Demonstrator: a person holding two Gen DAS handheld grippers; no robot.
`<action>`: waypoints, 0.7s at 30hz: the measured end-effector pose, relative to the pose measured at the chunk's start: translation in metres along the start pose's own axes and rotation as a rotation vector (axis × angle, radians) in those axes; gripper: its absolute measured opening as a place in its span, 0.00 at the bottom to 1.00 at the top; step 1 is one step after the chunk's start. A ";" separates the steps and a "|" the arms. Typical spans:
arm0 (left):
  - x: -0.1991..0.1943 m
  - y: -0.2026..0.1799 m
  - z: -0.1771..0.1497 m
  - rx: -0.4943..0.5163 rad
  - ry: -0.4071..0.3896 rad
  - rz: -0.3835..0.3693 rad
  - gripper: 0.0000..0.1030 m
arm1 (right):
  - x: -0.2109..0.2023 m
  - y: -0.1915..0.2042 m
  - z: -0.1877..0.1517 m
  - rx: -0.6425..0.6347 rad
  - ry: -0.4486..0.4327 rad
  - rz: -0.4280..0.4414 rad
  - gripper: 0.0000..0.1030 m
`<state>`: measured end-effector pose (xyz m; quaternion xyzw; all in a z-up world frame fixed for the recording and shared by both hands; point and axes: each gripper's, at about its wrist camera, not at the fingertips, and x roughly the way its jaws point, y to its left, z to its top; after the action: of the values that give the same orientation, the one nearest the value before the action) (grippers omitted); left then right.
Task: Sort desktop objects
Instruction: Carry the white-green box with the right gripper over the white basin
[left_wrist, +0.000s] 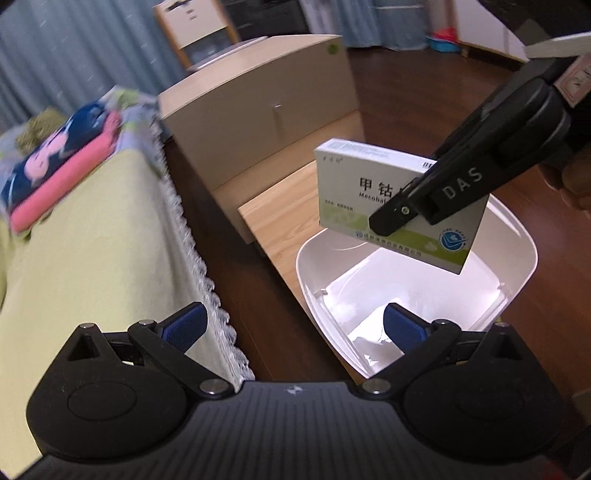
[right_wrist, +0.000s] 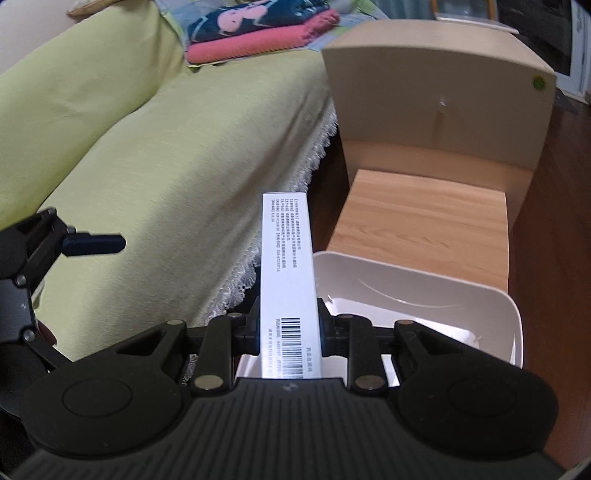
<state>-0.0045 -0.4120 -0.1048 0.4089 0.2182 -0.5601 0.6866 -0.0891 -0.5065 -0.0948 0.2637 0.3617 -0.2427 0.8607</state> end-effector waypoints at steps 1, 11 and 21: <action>0.004 -0.001 0.000 0.022 -0.001 -0.004 0.99 | 0.003 -0.002 -0.002 0.008 0.000 -0.005 0.21; 0.045 -0.024 -0.007 0.166 0.012 -0.068 0.99 | 0.029 -0.011 -0.019 0.062 0.020 -0.037 0.21; 0.078 -0.038 -0.013 0.240 0.016 -0.089 0.99 | 0.058 -0.017 -0.034 0.103 0.065 -0.070 0.21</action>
<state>-0.0167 -0.4492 -0.1828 0.4827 0.1730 -0.6086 0.6055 -0.0801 -0.5109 -0.1635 0.3027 0.3856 -0.2824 0.8246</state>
